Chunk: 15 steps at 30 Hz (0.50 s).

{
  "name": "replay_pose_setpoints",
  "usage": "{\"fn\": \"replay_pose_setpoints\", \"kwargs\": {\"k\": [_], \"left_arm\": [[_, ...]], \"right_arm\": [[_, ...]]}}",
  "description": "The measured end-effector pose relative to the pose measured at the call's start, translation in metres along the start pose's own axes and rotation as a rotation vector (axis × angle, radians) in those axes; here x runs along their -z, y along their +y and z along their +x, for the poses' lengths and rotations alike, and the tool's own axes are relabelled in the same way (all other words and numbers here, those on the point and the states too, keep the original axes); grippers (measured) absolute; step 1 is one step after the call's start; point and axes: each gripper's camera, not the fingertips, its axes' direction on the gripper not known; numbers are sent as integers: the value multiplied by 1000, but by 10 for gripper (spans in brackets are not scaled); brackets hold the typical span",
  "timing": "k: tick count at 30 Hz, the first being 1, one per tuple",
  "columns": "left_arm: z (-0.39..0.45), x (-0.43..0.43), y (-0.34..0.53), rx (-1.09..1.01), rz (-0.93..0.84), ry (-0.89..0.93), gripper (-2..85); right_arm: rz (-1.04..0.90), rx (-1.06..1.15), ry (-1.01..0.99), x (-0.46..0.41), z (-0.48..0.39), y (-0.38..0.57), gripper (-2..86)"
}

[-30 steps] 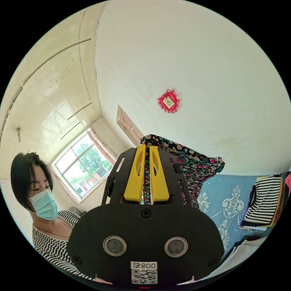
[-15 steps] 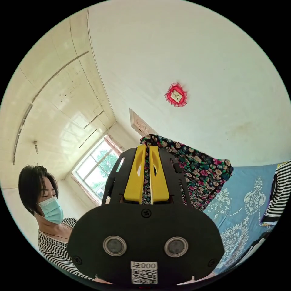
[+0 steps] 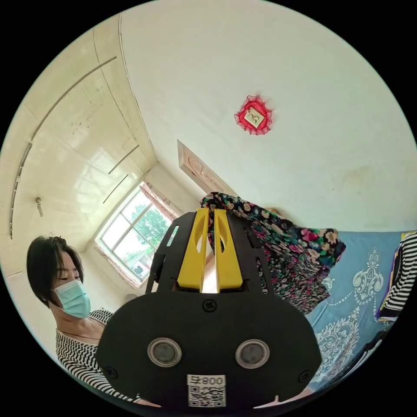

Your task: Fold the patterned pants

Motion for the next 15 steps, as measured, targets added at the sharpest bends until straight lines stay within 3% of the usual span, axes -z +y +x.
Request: {"fn": "replay_pose_setpoints", "kwargs": {"k": [8, 15], "left_arm": [[-47, -20, -18, -101, -137, 83, 42], [-34, -58, -41, -271, -227, 79, 73]], "right_arm": [[-18, 104, 54, -64, -22, 2, 19], [32, 182, 107, -82, -46, -2, 19]]}}
